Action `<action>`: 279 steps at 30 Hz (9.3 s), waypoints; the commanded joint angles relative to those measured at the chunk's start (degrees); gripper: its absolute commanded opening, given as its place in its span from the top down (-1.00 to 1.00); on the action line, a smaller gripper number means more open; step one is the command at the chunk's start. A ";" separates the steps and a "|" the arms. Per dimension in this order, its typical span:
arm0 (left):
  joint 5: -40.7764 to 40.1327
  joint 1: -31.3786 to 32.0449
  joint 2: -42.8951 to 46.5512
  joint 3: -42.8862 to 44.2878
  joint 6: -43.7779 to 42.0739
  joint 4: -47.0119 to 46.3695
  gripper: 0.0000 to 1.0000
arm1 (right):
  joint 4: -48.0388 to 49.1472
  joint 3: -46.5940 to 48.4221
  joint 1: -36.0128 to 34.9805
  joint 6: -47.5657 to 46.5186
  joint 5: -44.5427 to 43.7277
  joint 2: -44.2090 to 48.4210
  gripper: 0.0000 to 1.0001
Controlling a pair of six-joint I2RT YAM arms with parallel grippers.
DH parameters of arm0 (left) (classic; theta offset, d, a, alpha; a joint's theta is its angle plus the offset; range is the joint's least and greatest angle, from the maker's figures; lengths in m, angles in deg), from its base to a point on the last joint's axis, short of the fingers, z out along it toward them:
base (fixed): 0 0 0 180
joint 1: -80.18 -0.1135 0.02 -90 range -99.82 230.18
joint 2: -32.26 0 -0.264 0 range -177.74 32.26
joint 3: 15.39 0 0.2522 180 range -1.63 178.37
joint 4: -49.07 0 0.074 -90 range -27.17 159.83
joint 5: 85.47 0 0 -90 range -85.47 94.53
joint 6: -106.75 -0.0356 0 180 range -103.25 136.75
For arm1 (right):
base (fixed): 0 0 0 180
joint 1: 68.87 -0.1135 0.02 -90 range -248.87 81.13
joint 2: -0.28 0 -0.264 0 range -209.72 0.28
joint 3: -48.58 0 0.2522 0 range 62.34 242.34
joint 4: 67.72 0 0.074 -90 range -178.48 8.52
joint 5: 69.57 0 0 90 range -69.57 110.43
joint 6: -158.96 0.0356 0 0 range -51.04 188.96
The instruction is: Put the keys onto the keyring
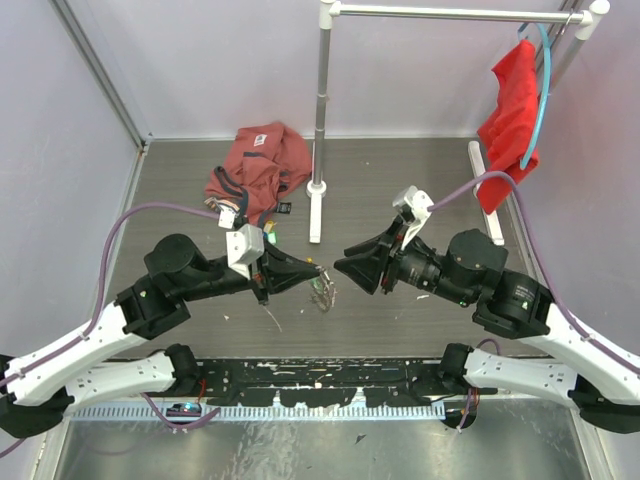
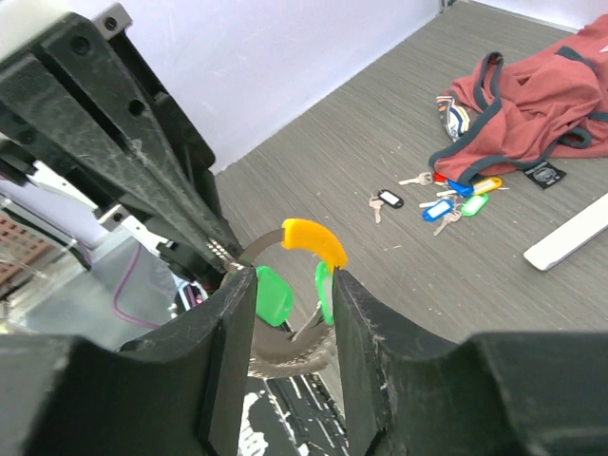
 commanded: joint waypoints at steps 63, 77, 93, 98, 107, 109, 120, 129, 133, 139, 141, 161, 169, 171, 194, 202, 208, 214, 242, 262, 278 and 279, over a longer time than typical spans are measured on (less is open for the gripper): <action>-0.17 0.15 -1.22 -0.33 4.78 -10.22 1.00 | 28.05 -9.71 23.35 12.49 47.46 -0.67 0.52; -0.55 0.23 -1.16 -0.42 4.58 -10.01 1.00 | 22.88 -8.00 23.34 9.71 46.04 0.05 0.86; 0.01 0.20 -1.66 0.14 4.42 -10.20 1.00 | 16.08 -5.18 23.34 6.52 45.08 -2.15 0.89; 0.10 0.14 -1.85 0.28 4.34 -10.22 1.00 | 16.05 -5.08 23.32 6.76 45.26 -2.96 0.81; 0.48 0.13 -2.06 0.45 4.26 -10.18 1.00 | 13.44 -3.35 23.31 1.87 44.30 -2.13 0.34; 0.45 0.25 -1.92 0.46 4.31 -10.13 1.00 | 11.59 -1.74 23.25 -1.09 43.86 -1.74 0.26; 4.75 0.20 -2.28 1.22 5.43 -10.66 1.00 | 10.50 0.50 23.28 -13.52 46.59 0.58 0.11; 9.30 0.15 -3.82 1.25 8.50 -15.52 1.00 | 13.49 -0.39 23.30 -14.07 54.19 0.06 0.15; 9.71 0.17 -4.39 1.26 8.77 -16.14 1.00 | 14.63 -1.98 23.28 -12.66 54.41 0.12 0.20; 10.17 0.19 -4.86 1.42 9.27 -17.09 1.00 | 15.60 -3.01 23.24 -11.99 54.23 0.12 0.23; 10.20 0.18 -4.95 1.51 9.30 -17.11 1.00 | 15.81 -3.16 23.25 -11.89 54.30 0.02 0.25; 9.42 0.17 -5.46 1.51 9.49 -17.91 1.00 | 17.29 -4.11 23.23 -10.60 55.28 -0.72 0.52; 8.97 0.24 -5.55 1.52 9.36 -17.98 1.00 | 17.59 -3.72 23.22 -10.39 56.10 -1.19 0.88; 8.93 0.22 -5.62 1.52 9.35 -17.93 1.00 | 17.02 -3.18 23.23 -10.62 56.12 -1.35 0.98; 0.14 0.18 -3.59 7.84 -3.92 8.74 -0.02 | -39.60 31.47 16.01 -31.27 29.51 -17.83 0.99; 0.84 0.15 -3.95 6.64 -2.98 6.61 -0.10 | -47.61 39.85 5.60 -31.27 17.61 -24.75 0.98; 4.32 0.19 -4.66 6.21 -2.01 4.71 -0.08 | -48.74 42.44 2.03 -31.62 15.76 -26.84 0.99; 7.26 0.17 -6.73 7.46 -2.48 6.39 0.09 | -48.95 43.65 -0.19 -31.79 14.62 -27.81 0.99; 10.70 0.19 -10.21 10.30 -3.75 8.94 0.38 | -46.38 41.60 -1.90 -31.27 14.77 -28.24 0.99; 10.97 0.21 -10.69 10.96 -3.97 9.21 0.43 | -45.47 40.55 -2.01 -31.44 14.03 -27.21 0.99; 10.99 0.21 -10.68 10.92 -4.27 10.03 0.72 | -45.03 40.72 -1.99 -31.45 13.69 -26.35 0.99; 10.99 0.19 -10.67 10.84 -4.29 10.04 0.73 | -44.99 40.68 -1.99 -31.37 13.64 -26.28 0.99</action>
